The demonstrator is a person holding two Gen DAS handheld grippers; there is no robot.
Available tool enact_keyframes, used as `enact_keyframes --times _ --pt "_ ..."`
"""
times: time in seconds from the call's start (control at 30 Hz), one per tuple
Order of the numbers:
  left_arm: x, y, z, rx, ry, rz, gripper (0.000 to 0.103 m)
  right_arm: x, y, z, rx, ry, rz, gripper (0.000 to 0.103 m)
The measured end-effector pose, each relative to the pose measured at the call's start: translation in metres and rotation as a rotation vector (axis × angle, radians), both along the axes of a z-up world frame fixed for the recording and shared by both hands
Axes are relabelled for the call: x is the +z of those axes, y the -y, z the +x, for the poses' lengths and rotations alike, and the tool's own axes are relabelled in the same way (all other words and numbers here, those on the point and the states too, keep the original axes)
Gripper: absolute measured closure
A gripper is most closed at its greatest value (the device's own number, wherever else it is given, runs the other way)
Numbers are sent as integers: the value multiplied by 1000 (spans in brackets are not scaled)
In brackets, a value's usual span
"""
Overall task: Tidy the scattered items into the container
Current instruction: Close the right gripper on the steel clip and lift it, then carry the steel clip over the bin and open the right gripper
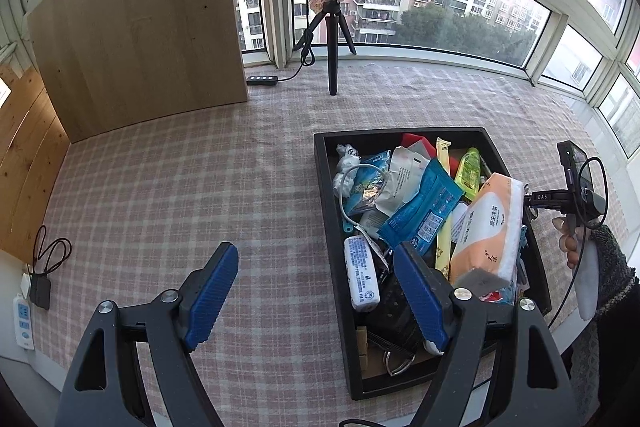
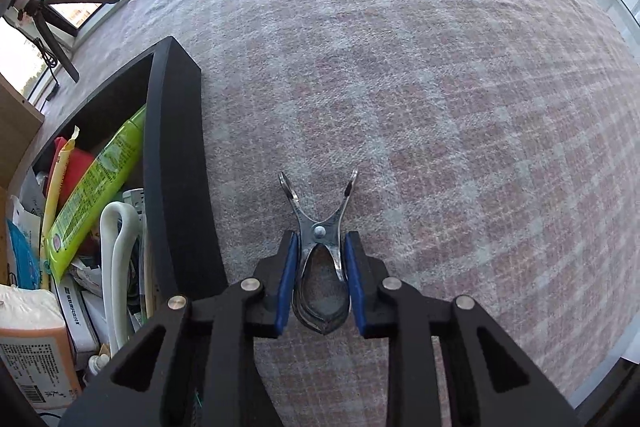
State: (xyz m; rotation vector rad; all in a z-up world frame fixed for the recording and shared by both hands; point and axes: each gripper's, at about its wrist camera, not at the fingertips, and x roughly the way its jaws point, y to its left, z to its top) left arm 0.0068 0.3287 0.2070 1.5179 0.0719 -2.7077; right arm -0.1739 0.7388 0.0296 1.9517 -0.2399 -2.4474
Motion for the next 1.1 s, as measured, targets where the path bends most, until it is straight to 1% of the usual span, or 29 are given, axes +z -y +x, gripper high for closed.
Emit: enact_keyframes --times 0.13,0.17,0.27,0.33,0.47,0.57,0.67,0.73,0.77,0.83,0.93,1.1 --pt "-2 7 3 13 0 14 25 12 -4 5 -38 -33 -5 80" --pt "-2 9 3 14 -1 17 25 19 -5 8 -48 -50 -12 84" --pt "-2 11 6 14 -6 27 25 47 -4 20 -48 -104 -57 84" --pt "-3 11 6 13 -7 35 25 68 6 27 -26 -149 -56 84" --pt "-2 10 10 3 -10 42 25 103 27 37 22 -208 -104 84" --pt "0 11 14 0 -19 42 25 117 50 43 87 -216 -137 84" --pt "1 16 19 10 -25 48 25 122 79 46 164 -214 -166 83" --pt "0 20 22 19 -23 47 25 126 92 51 182 -227 -150 64" --pt "0 22 23 22 -22 45 25 130 95 53 179 -250 -130 50" --pt "-2 26 27 27 -20 40 25 137 101 55 179 -274 -89 49" --pt "-4 36 29 38 -19 41 25 146 106 60 180 -281 -76 49" --pt "-6 56 30 37 -24 50 25 167 130 79 190 -316 -46 49"
